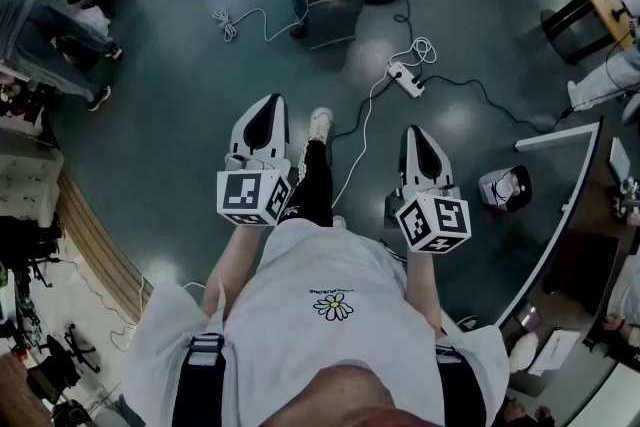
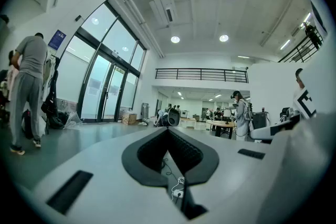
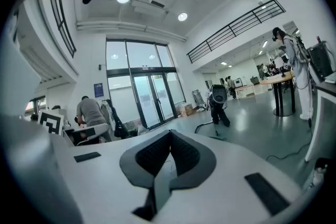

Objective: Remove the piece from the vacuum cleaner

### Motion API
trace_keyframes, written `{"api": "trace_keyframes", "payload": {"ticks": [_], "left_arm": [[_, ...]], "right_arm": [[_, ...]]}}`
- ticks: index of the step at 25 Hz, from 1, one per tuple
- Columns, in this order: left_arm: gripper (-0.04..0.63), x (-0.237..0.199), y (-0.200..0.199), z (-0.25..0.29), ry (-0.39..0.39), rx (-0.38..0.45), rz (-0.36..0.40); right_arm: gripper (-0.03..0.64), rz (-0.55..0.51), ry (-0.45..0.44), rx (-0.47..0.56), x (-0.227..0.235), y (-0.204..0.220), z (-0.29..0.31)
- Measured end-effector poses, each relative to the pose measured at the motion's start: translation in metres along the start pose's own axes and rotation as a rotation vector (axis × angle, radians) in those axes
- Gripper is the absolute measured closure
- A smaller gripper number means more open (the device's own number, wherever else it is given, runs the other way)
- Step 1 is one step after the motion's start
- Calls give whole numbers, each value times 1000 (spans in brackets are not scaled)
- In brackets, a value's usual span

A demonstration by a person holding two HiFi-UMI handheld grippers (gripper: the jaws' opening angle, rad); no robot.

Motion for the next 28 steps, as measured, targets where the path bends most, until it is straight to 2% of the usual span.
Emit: {"api": "trace_keyframes", "payload": {"ticks": [4,9,15,19,23,28], "left_arm": [[594,-19,3,76,1,8,-20],[594,-44,-8,186,5,12,-43],[594,-105,-24,302,-59,-30,-100],[594,-129,-39,367,-38,-41,-57],[594,-132,-43,412,0,-53,-23],[594,-129,-44,446,17,-74,-29]], "right_arm": [[604,-25,6,-34,26,-4,64],[603,-80,-129,5,48,-49,171],[603,150,-94,-9,69,-74,316],[603,66,-76,-5,66,-100,382],[603,-10,-73,-28,71,-108,422],[603,27,-96,-52,88,-105,460]]}}
Point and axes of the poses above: the fingertips, and each gripper's own axes: z forward along the fingers, x to its right, y out of its underside, the point moved 6 cm from there along -z, backward along the fingers, and after that the axes turned 15 degrees about -y, right-handed, at the moved point
